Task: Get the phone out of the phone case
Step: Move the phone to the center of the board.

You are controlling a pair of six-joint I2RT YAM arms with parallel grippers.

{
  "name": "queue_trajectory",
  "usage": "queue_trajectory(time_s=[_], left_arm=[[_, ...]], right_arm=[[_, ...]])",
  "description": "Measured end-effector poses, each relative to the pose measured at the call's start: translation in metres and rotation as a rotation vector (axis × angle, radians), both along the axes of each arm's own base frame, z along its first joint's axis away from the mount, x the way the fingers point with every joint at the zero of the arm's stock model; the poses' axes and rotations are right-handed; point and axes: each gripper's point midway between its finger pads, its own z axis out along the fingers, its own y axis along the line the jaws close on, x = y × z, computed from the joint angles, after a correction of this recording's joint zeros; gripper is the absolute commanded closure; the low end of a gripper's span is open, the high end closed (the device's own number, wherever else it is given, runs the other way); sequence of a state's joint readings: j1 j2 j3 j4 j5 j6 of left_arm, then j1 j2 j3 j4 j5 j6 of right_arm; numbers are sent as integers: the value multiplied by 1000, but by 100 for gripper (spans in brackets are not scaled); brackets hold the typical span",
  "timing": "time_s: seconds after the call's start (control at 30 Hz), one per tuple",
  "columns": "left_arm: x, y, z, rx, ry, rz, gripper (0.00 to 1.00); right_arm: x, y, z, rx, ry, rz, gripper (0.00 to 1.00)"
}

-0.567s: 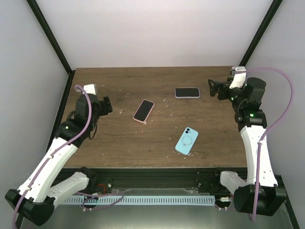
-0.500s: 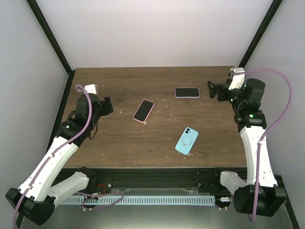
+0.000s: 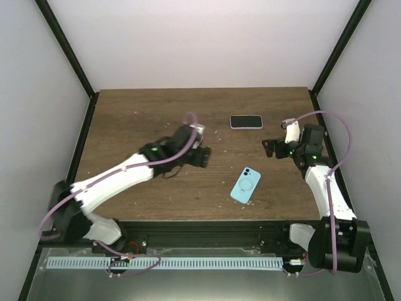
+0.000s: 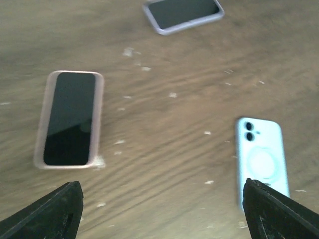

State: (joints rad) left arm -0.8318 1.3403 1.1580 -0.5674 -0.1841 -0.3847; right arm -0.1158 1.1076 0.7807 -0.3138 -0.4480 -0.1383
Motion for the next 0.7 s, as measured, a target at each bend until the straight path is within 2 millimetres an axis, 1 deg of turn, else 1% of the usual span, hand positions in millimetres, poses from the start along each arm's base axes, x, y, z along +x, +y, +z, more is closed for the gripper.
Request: queue_trajectory(time_s=[0.03,0.07,0.13,0.23,0.3,0.43,0.5,0.57,0.7], left_arm=[[-2,-19,-6,25,15,-36,7],[-6,-43,-13,52,30,-77,5],[-15,-80,-26,92,57,-145,1],[-31,-128,-51,138,97,-237,0],[-41,-150,-69,167,128,-284,0],[-54,-181,-101,219,184,-341,0],[-59,-191,-115,241,207,-361,0],[-63,-197,-129,270,221,-374,0],[-71,-199,-151,323,254,-381,0]], right_arm=[[-1,-1,-9,2,23,-4,0],[-2,-2,-15,3,38,-8,0],[-4,-3,-21,4,48,-11,0],[-4,-4,-20,2,41,-15,0],[-3,-5,-16,-4,22,-20,0],[-5,-8,-2,-23,-37,-30,0],[-7,-8,2,-32,-59,-31,0],[-6,-9,5,-39,-74,-30,0],[-5,-9,6,-49,-81,-28,0]])
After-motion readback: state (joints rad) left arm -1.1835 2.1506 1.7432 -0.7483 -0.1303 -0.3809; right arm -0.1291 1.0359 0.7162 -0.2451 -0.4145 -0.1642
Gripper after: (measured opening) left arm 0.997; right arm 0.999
